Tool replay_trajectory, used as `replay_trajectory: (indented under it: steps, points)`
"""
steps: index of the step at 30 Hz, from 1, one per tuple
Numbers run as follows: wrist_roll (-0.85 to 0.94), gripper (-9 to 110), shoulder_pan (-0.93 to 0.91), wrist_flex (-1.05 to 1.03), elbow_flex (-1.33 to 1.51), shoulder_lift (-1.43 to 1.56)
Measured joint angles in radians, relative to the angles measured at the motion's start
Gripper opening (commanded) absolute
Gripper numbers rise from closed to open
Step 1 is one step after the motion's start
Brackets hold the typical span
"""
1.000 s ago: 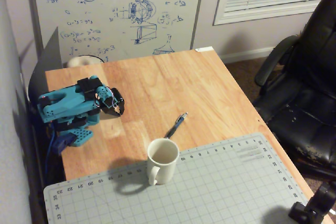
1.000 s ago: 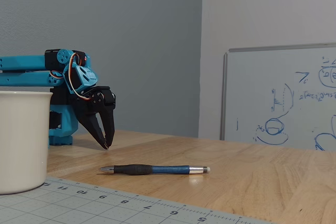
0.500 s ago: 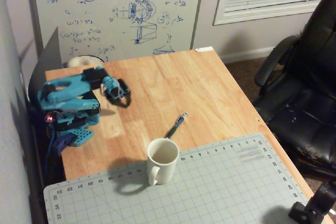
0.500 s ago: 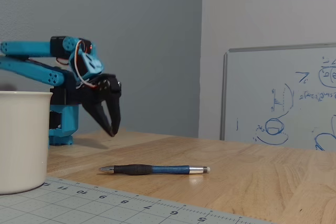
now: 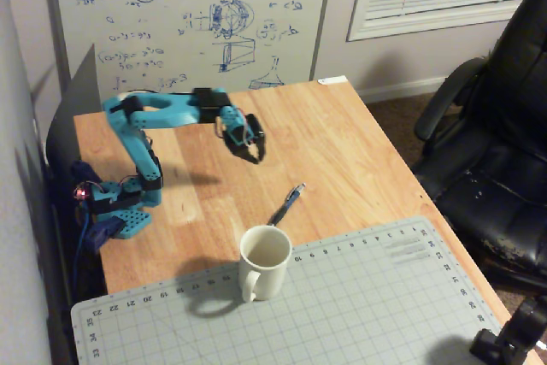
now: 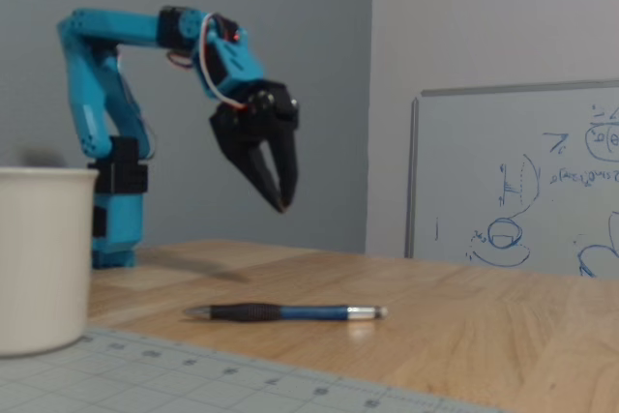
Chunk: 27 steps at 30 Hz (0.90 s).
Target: Touch the pen.
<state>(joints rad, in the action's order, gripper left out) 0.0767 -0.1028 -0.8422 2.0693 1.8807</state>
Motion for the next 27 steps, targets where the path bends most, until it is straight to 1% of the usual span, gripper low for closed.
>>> replay_trajectory:
  steps: [5,13,27]
  points:
    - [0.0,1,-0.069,0.0,-0.186,-0.201]
    - [0.0,1,-0.121,0.0,-0.399,-0.422]
    - [0.0,1,-0.235,0.0,-0.443,-0.586]
